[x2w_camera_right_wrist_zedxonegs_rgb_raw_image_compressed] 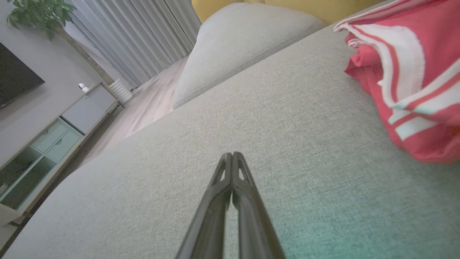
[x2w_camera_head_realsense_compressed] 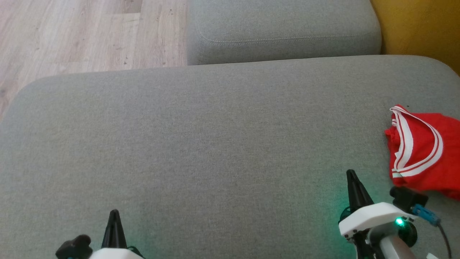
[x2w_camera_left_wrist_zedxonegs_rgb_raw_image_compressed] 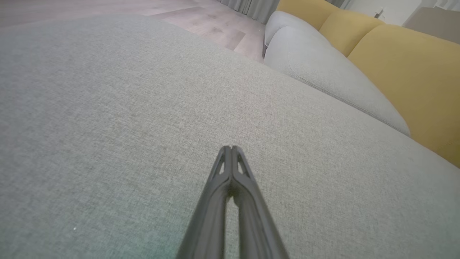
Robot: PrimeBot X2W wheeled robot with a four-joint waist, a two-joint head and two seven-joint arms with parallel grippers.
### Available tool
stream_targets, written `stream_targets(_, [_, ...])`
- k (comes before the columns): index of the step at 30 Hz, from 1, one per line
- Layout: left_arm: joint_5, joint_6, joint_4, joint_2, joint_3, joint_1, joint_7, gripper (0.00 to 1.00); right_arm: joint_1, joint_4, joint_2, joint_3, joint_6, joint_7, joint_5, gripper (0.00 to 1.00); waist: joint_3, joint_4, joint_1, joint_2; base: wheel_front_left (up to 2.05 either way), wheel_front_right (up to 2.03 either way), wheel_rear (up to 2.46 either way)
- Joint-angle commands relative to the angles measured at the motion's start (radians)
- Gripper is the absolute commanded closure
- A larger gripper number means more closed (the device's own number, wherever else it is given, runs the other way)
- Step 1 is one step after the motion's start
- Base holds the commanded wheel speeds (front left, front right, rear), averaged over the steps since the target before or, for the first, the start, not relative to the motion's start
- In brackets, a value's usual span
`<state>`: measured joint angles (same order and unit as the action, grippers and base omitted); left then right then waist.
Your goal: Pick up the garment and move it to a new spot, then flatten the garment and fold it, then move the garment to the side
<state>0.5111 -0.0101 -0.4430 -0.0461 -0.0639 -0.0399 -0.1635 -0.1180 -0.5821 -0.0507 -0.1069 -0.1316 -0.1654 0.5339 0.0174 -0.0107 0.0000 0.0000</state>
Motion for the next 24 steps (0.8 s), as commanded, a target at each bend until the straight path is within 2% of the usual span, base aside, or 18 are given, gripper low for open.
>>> stream_targets(1, [0.031,-0.007,0.040,-0.001,0.021,0.056,0.007,1.00,-0.038,0.043,-0.002,0.007,0.000,0.008,0.032,1.00,0.000,0.000,0.0000,0.0000,0.00,0.00,0.00])
stream_targets(24, [0.281,-0.033,0.077,-0.002,0.058,0.078,0.070,1.00,-0.027,0.112,-0.001,0.057,0.000,0.071,0.277,1.00,-0.005,0.003,0.0000,0.0000,0.00,0.00,0.00])
